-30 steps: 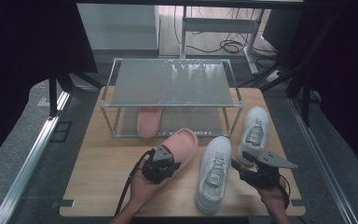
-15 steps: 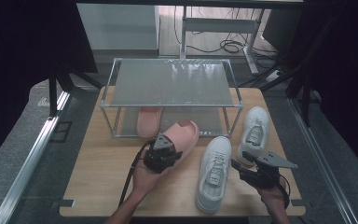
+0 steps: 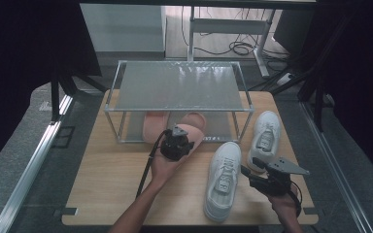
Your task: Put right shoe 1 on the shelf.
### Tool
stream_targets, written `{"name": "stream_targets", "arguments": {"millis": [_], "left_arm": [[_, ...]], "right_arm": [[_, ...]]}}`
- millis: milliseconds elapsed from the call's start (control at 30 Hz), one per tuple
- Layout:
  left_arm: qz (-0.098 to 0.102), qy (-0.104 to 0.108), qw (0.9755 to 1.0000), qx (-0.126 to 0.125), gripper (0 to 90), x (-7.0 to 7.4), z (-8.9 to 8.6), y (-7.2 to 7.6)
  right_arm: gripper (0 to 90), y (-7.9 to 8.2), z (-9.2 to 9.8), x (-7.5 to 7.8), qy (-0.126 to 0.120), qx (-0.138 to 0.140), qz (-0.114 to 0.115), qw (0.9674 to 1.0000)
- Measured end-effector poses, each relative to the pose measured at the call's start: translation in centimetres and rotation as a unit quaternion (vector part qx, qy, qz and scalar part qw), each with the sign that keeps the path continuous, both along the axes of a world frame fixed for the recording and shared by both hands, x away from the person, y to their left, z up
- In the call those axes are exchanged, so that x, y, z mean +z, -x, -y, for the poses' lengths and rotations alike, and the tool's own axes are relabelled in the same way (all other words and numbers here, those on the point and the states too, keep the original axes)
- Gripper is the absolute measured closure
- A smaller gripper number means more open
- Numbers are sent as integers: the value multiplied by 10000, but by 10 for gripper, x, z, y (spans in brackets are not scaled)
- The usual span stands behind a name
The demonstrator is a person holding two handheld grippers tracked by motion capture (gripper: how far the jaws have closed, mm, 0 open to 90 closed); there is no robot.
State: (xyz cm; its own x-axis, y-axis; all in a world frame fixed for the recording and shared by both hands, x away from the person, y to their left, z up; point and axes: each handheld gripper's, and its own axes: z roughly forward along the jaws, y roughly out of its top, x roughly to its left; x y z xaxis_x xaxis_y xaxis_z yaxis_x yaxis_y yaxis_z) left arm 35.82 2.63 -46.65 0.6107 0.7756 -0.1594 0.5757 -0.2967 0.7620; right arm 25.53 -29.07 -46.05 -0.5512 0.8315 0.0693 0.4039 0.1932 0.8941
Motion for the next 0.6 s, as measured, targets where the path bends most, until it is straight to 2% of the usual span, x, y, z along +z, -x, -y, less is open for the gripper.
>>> {"name": "stream_targets", "arguments": {"millis": [300, 367, 600], "left_arm": [[22, -228, 9990, 380, 840, -18, 16, -32], [-29, -233, 9986, 474, 840, -23, 16, -37], [39, -364, 9973, 632, 835, -28, 17, -48]], "right_arm": [[417, 0, 0, -1, 6, 10, -11, 10000], [417, -1, 0, -1, 6, 13, -13, 10000], [417, -1, 0, -3, 17, 20, -36, 10000]]}}
